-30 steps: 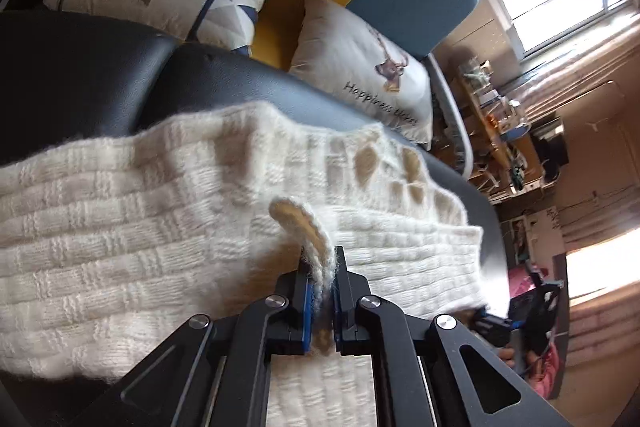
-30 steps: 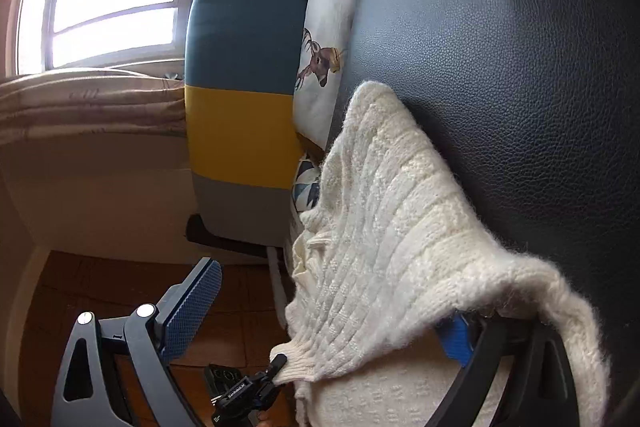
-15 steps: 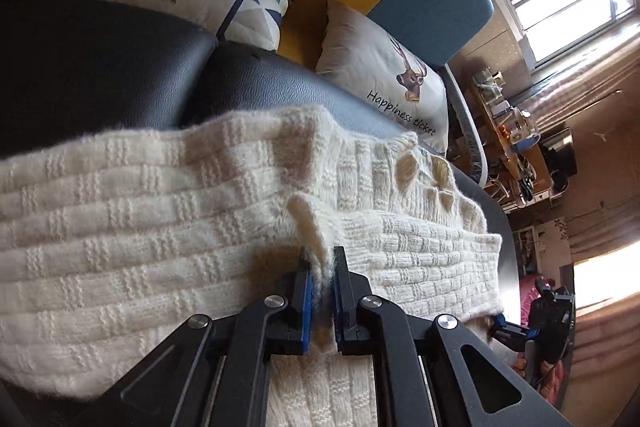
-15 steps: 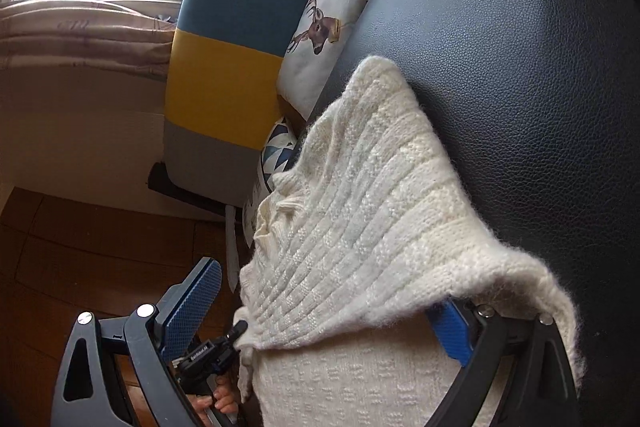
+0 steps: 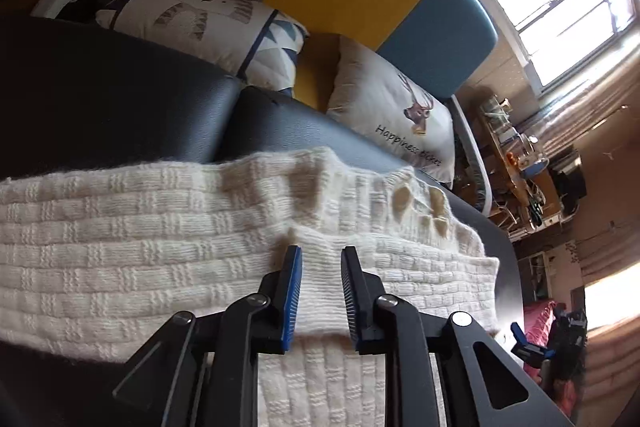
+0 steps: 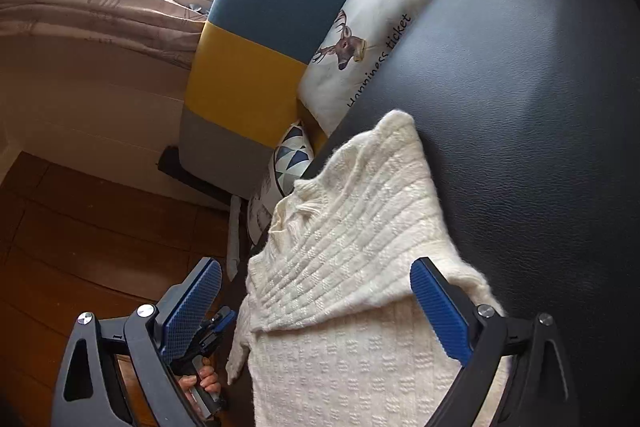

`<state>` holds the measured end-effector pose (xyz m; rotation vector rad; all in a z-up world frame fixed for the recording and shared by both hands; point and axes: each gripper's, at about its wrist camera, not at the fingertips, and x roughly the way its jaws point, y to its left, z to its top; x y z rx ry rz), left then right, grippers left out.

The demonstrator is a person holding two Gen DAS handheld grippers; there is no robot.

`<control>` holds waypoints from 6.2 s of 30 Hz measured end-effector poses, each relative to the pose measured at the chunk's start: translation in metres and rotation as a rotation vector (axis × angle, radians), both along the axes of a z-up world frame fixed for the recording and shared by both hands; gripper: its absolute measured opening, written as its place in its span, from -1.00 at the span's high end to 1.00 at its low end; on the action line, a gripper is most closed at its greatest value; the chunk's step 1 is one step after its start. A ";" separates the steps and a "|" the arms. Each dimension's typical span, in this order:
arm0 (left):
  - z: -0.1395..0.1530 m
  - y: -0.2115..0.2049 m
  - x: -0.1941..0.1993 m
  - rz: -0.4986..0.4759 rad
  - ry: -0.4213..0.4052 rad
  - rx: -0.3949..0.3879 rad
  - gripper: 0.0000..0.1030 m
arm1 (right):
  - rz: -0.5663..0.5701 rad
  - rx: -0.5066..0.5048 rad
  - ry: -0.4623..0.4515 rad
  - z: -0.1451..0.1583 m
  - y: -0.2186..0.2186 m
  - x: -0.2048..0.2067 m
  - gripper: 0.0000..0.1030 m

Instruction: Fold clothes

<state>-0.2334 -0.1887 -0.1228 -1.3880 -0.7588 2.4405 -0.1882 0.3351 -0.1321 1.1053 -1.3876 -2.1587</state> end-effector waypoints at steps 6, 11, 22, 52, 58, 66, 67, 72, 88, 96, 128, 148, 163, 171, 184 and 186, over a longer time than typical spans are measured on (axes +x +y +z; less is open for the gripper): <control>-0.037 0.043 -0.014 -0.087 -0.105 -0.078 0.45 | 0.008 0.037 -0.116 -0.041 -0.016 -0.019 -0.63; -0.028 0.041 -0.002 -0.093 -0.035 -0.083 0.45 | 0.009 0.110 -0.087 -0.039 -0.007 -0.011 -0.50; -0.004 0.053 -0.007 -0.119 0.076 -0.130 0.32 | 0.179 0.711 0.080 0.010 -0.069 -0.073 -0.51; -0.044 0.021 -0.003 -0.014 0.012 0.012 0.37 | 0.403 1.079 0.099 -0.032 -0.187 -0.057 -0.49; -0.011 -0.036 0.049 0.168 0.073 0.174 0.19 | 0.384 0.901 0.137 -0.004 -0.190 -0.024 -0.49; -0.017 -0.236 0.175 0.651 0.002 0.187 0.18 | 0.432 0.741 0.185 -0.023 -0.237 0.038 -0.49; -0.021 -0.260 0.190 0.718 -0.008 0.205 0.18 | 0.429 0.735 0.192 -0.025 -0.240 0.041 -0.49; -0.053 -0.347 0.235 0.944 -0.104 0.316 0.19 | 0.439 0.762 0.145 -0.040 -0.250 0.041 -0.49; -0.093 -0.375 0.224 1.095 -0.071 0.520 0.30 | 0.448 0.849 0.169 -0.045 -0.262 0.046 -0.59; -0.092 -0.377 0.216 1.100 -0.091 0.501 0.87 | 0.458 0.851 0.174 -0.045 -0.263 0.047 -0.63; -0.014 0.061 -0.007 0.049 -0.148 0.292 0.66 | 0.347 0.533 0.144 -0.030 -0.217 0.042 -0.60; -0.012 -0.100 0.096 0.279 -0.006 0.508 0.10 | 0.176 -0.110 -0.112 -0.066 -0.272 -0.050 0.10; -0.065 -0.138 0.133 0.452 0.011 0.848 0.06 | 0.336 0.505 0.096 0.023 -0.345 -0.074 0.90; -0.065 -0.091 0.102 0.443 -0.005 0.933 -0.13 | 0.373 0.606 0.265 0.104 -0.356 -0.079 0.90; -0.069 -0.062 0.043 0.478 -0.102 0.733 -0.13 | 0.199 0.632 0.378 0.169 -0.256 -0.078 0.90; -0.068 -0.061 0.041 0.484 -0.098 0.700 -0.13 | 0.157 0.641 0.344 0.158 -0.229 -0.080 0.90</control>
